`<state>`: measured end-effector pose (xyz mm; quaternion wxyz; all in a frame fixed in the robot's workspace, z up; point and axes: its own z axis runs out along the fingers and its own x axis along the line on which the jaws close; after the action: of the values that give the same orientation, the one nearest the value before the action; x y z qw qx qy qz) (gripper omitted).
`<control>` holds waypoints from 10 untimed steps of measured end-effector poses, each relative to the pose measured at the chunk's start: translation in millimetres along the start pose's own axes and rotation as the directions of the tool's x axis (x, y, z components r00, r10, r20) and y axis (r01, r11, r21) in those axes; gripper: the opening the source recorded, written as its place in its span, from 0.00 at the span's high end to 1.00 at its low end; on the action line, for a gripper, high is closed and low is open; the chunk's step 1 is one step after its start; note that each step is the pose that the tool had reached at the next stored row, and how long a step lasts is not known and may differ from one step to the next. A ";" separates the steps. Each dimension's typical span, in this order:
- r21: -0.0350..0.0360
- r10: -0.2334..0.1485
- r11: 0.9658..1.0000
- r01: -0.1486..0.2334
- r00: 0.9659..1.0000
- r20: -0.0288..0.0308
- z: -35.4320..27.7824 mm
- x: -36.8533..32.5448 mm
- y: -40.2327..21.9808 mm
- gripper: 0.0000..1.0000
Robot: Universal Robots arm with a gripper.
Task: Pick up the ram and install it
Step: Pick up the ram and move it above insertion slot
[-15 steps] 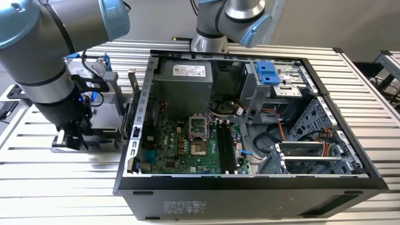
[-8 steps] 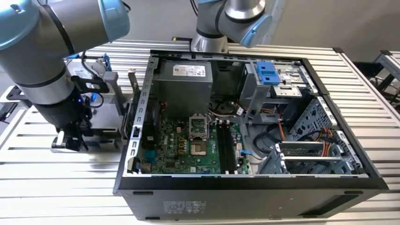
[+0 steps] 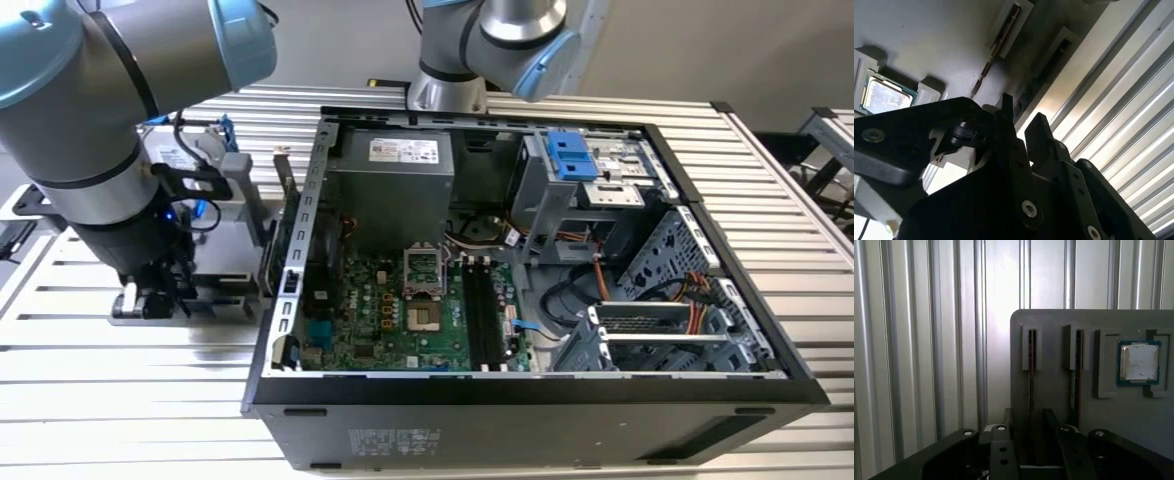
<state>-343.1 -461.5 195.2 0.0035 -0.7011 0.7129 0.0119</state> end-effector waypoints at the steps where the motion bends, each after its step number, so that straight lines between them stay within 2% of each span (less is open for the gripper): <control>1: 0.000 0.000 1.000 0.000 1.000 0.000 0.0 0.0 0.0 0.00; 10: 0.000 0.000 1.000 0.000 1.000 0.000 0.0 0.3 0.0 0.00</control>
<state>-343.1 -461.8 195.2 0.0035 -0.7011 0.7129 0.0119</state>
